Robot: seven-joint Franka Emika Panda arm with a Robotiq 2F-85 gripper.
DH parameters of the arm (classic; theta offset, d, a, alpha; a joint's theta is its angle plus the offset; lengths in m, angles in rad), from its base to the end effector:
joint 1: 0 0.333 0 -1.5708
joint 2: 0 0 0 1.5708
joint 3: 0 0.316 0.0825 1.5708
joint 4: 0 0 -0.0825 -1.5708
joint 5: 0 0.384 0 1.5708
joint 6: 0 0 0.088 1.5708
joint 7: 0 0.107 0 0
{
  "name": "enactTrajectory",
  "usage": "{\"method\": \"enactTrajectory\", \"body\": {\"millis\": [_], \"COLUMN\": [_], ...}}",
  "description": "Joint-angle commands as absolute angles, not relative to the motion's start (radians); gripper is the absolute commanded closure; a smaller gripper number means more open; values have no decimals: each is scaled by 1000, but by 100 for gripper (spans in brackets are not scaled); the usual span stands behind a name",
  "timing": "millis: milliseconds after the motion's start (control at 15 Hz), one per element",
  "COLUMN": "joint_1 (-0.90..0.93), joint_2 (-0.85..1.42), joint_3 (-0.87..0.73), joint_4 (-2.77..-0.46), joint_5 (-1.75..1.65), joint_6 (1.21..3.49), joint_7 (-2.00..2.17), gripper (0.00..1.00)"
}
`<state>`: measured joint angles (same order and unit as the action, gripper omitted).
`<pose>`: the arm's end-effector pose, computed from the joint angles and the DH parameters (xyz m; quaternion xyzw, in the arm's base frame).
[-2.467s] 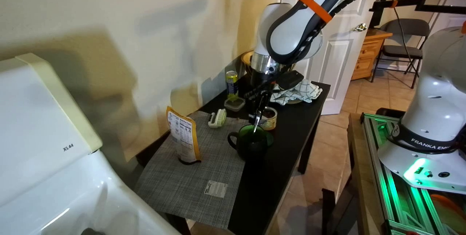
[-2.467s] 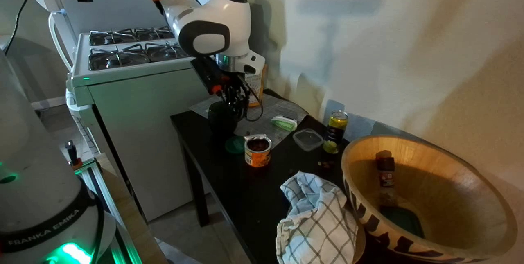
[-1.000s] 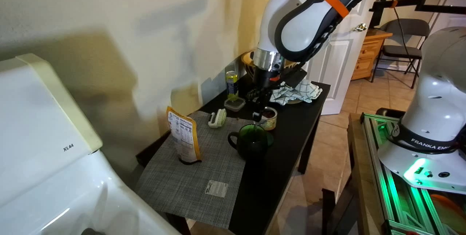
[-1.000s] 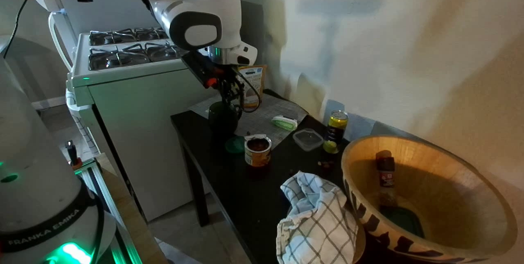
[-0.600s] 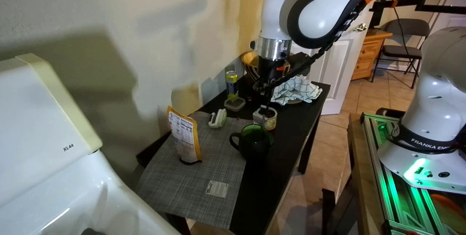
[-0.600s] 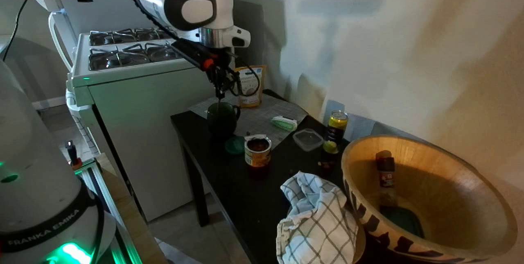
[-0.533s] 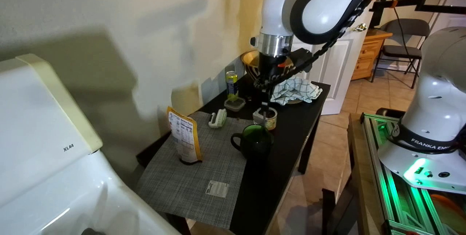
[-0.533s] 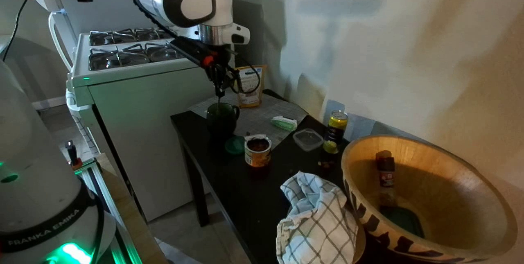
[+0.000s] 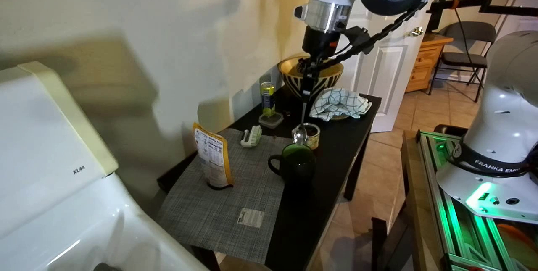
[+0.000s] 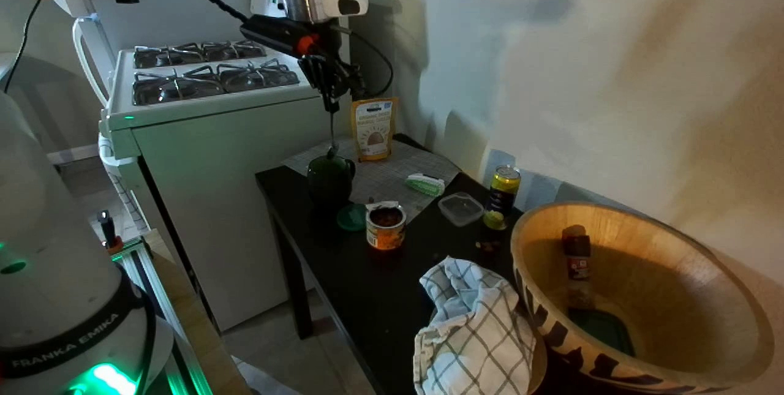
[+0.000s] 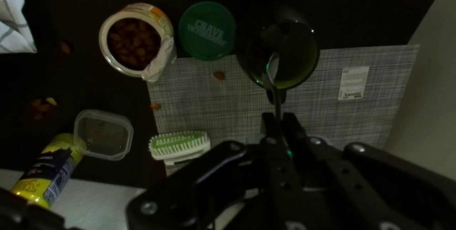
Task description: Use the spoon to transfer some contents from the can into the transparent bowl
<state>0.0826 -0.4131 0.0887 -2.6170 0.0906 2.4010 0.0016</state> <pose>0.4084 0.0708 0.4065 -0.9937 -0.0522 -0.0964 0.0240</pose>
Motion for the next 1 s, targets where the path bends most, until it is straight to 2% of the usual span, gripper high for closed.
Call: {"method": "enactTrajectory", "body": {"millis": [0, 267, 533, 667, 733, 867, 933], "joint_1": [53, 22, 90, 63, 29, 25, 27], "joint_2": [-513, -548, -515, -473, -494, -477, -472], "joint_3": [73, -80, -391, -427, -371, -405, -404], "joint_4": [-2659, -2706, -2699, -2689, -2692, -2693, -2693], "joint_5": [66, 131, 266, 346, 302, 331, 335], "joint_6": [2385, 2403, 2374, 2347, 2369, 2359, 2359], "joint_7": [46, -95, -425, -508, -466, -511, -511], "gripper": [98, 98, 98, 98, 92, 92, 98]}}
